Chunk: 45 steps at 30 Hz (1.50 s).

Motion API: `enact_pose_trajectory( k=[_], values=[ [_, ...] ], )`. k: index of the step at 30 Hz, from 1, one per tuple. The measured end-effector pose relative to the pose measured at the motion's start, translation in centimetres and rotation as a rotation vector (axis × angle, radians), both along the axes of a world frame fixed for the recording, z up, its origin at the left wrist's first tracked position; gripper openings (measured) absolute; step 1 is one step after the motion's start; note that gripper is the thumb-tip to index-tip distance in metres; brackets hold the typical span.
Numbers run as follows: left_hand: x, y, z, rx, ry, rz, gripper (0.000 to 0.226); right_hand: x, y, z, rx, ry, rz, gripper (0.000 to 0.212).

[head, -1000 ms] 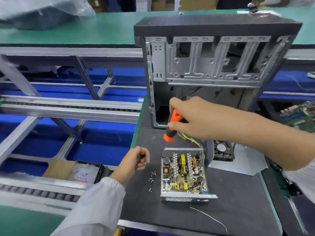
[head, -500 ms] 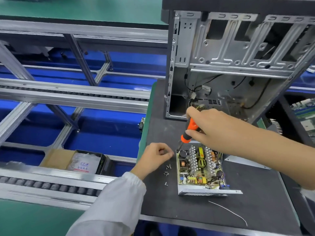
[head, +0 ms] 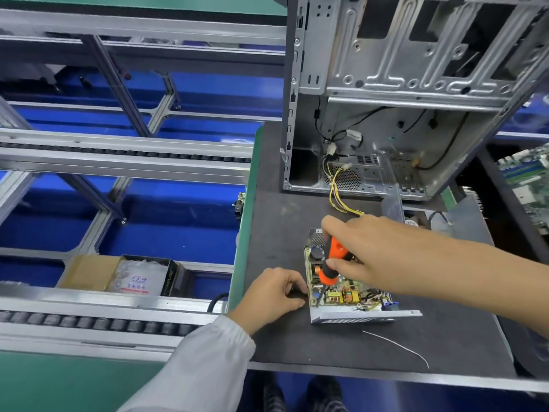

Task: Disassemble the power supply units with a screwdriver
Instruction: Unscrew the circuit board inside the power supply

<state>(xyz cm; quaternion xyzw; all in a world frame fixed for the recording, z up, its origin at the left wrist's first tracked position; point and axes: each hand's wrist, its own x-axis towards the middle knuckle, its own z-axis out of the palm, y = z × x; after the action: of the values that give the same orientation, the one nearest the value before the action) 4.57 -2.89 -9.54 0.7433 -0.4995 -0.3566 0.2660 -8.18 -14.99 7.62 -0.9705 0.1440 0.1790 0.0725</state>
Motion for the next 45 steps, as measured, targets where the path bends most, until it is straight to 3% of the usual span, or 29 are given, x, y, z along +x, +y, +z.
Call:
enact_pose_trajectory(
  k=[32, 36, 42, 45],
  values=[
    [-1.8, 0.1, -1.2, -0.055, -0.104, 0.085, 0.012, -1.6, 1.8, 0.0, -0.130, -0.033, 0.059, 0.037],
    [-1.8, -0.1, -1.4, -0.055, -0.113, 0.079, 0.011, -2.0, 2.5, -0.3, -0.158, -0.007, 0.117, 0.027],
    [-1.3, -0.1, -0.3, -0.020, -0.063, -0.016, 0.020, -2.3, 2.9, -0.2, -0.106, 0.011, 0.097, 0.029],
    [0.4, -0.2, 1.6, -0.091, 0.096, -0.078, 0.017, -1.9, 2.6, -0.2, -0.084, -0.040, 0.049, 0.038]
  ],
)
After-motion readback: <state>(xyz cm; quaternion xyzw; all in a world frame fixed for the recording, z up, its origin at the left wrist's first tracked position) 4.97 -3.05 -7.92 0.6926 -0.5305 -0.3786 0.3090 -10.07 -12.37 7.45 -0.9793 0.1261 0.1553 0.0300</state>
